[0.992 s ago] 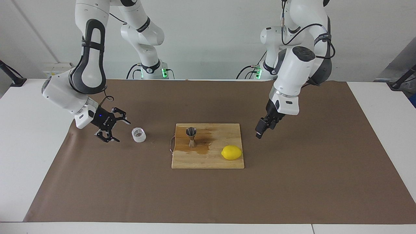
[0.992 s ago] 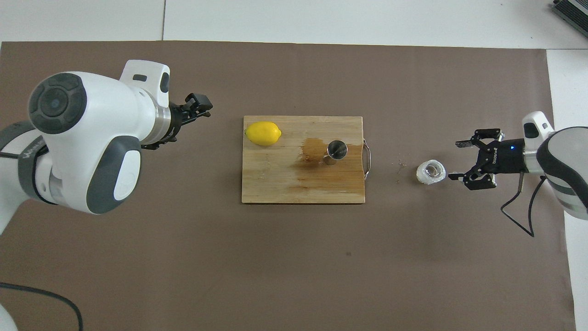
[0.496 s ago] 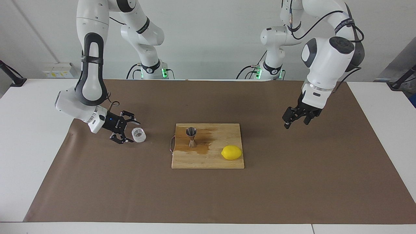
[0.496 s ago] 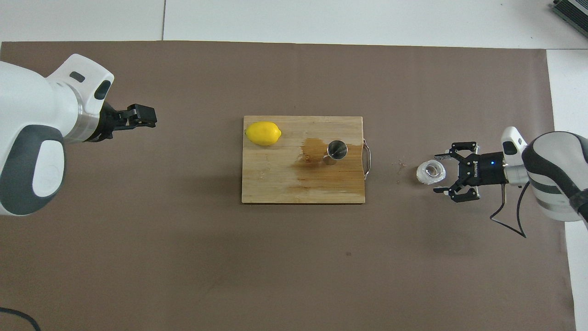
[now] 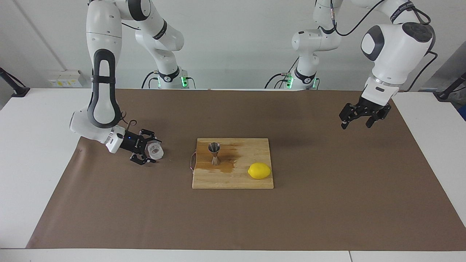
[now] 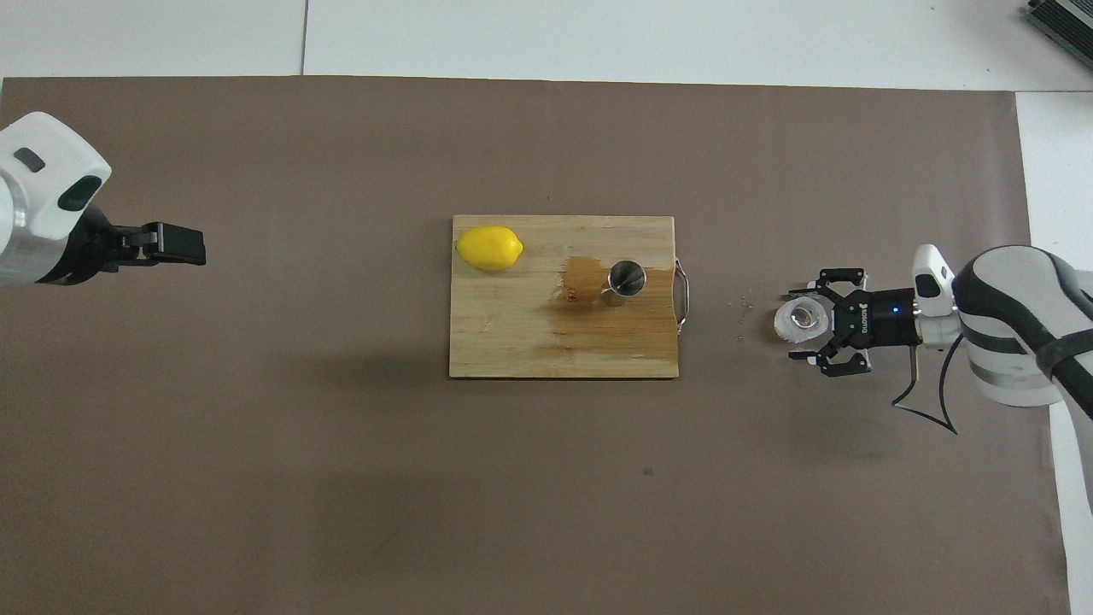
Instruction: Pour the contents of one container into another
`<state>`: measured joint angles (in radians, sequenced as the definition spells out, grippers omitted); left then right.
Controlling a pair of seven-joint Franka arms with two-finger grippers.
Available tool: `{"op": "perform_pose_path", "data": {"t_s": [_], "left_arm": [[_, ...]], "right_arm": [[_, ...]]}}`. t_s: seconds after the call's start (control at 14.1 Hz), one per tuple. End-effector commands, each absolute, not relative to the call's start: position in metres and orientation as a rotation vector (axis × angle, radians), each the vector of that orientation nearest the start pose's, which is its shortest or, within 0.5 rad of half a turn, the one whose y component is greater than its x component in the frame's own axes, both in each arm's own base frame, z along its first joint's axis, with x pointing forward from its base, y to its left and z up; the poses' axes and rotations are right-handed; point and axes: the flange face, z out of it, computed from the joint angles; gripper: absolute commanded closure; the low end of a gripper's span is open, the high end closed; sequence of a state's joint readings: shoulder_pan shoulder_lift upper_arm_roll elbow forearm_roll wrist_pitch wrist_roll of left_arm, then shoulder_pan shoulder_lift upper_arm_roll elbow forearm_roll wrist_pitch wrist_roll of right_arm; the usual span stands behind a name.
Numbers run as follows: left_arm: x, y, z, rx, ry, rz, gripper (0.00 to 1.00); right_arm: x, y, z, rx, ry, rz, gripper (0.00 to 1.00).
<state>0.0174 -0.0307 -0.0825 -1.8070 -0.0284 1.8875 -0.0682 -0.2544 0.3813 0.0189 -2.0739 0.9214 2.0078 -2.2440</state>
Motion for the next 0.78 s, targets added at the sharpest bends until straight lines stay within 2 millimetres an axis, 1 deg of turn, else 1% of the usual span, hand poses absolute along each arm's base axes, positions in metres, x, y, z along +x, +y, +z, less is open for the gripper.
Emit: {"op": "perform_pose_path", "data": {"t_s": [0.0,0.14,0.21,0.28,0.35,0.42,0.5,0.57,0.64,0.71], "left_arm": [[0.563,-0.038,0.603,-3.159,0.021,-0.125,0.00],[0.558,-0.040,0.617,-3.157,0.027,-0.115,0.00],[0.554,-0.040,0.622,-3.157,0.030,-0.115,0.00],[0.548,-0.040,0.627,-3.155,0.033,-0.103,0.00],[0.545,-0.041,0.630,-3.154,0.050,-0.107,0.00],[0.544,-0.042,0.627,-3.155,0.057,-0.112,0.00],[0.540,-0.043,0.619,-3.159,0.044,-0.074,0.00],[0.539,-0.046,0.620,-3.159,0.049,-0.075,0.00],[0.539,-0.051,0.619,-3.159,0.061,-0.073,0.00],[0.540,-0.051,0.621,-3.159,0.078,-0.090,0.00]], "right_arm": [[0.552,-0.082,0.232,-1.827,-1.575,-0.757,0.00],[0.552,-0.081,0.232,-1.812,-1.597,-0.766,0.00],[0.552,-0.081,0.232,-1.810,-1.600,-0.767,0.22],[0.552,-0.081,0.232,-1.809,-1.602,-0.768,0.32],[0.552,-0.079,0.232,-1.805,-1.605,-0.768,0.38],[0.552,-0.077,0.232,-1.801,-1.607,-0.766,0.46],[0.552,-0.076,0.232,-1.792,-1.608,-0.765,0.61],[0.553,-0.076,0.233,-1.788,-1.608,-0.767,0.71],[0.555,-0.075,0.235,-1.787,-1.610,-0.770,0.76],[0.559,-0.073,0.240,-1.789,-1.615,-0.775,0.76]]}}
